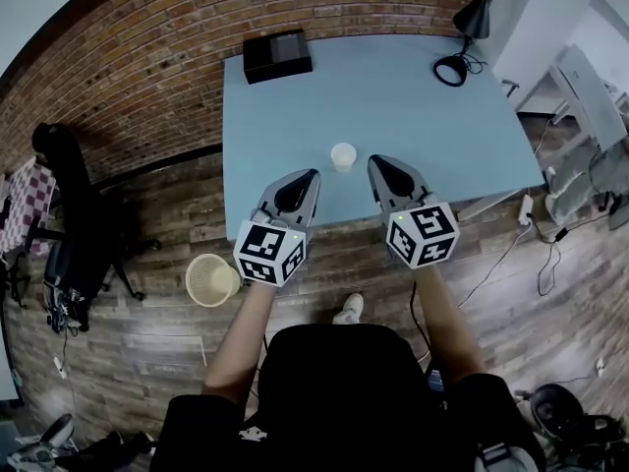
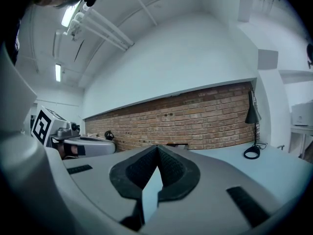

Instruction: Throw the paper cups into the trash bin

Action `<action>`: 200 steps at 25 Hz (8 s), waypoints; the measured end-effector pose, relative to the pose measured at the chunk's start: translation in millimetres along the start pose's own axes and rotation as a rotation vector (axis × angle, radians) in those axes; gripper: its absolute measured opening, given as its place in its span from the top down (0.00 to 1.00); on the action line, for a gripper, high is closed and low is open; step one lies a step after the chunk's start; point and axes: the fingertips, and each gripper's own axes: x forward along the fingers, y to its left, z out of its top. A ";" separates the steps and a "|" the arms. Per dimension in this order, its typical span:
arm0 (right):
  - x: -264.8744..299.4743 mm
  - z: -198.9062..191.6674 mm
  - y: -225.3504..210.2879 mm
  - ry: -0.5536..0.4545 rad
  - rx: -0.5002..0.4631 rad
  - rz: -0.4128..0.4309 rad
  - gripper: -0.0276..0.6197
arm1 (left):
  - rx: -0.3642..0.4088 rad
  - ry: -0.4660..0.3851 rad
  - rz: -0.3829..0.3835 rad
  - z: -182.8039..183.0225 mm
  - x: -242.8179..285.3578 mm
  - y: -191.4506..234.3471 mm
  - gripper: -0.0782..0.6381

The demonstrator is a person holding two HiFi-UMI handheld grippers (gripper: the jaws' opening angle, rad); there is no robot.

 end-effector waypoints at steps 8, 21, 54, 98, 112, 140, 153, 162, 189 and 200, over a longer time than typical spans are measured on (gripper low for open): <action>3.6 -8.8 -26.3 0.014 0.006 0.039 0.95 | -0.016 0.011 0.048 -8.0 24.9 -8.1 0.88; 8.2 -20.8 -54.3 0.029 0.047 -0.013 0.95 | 0.000 0.069 0.026 -28.9 51.9 -0.2 0.88; 72.7 -43.7 -116.5 0.082 0.126 -0.328 0.95 | 0.247 0.458 -0.404 -159.1 159.4 46.1 0.73; 91.3 -81.2 -153.7 0.150 0.166 -0.378 0.95 | 0.509 0.703 -0.495 -246.0 205.4 43.6 0.85; 81.1 -77.6 -136.5 0.153 0.126 -0.326 0.95 | 0.390 0.581 -0.382 -198.9 192.5 43.6 0.85; 75.3 -39.2 -53.3 0.075 0.018 -0.019 0.95 | 0.189 0.187 -0.051 -45.2 96.8 41.9 0.85; 62.3 -36.4 -0.3 0.065 0.001 0.181 0.95 | 0.161 0.157 0.094 -49.0 54.2 21.0 0.85; 53.0 -45.7 19.3 0.097 -0.005 0.276 0.95 | 0.142 0.167 0.171 -47.6 26.0 13.9 0.85; 18.1 -47.0 205.2 0.103 -0.066 0.498 0.95 | 0.052 0.077 0.389 -39.9 -167.3 38.5 0.85; -6.9 -51.6 320.8 0.108 -0.117 0.591 0.95 | 0.031 0.040 0.481 -49.0 -278.1 44.1 0.85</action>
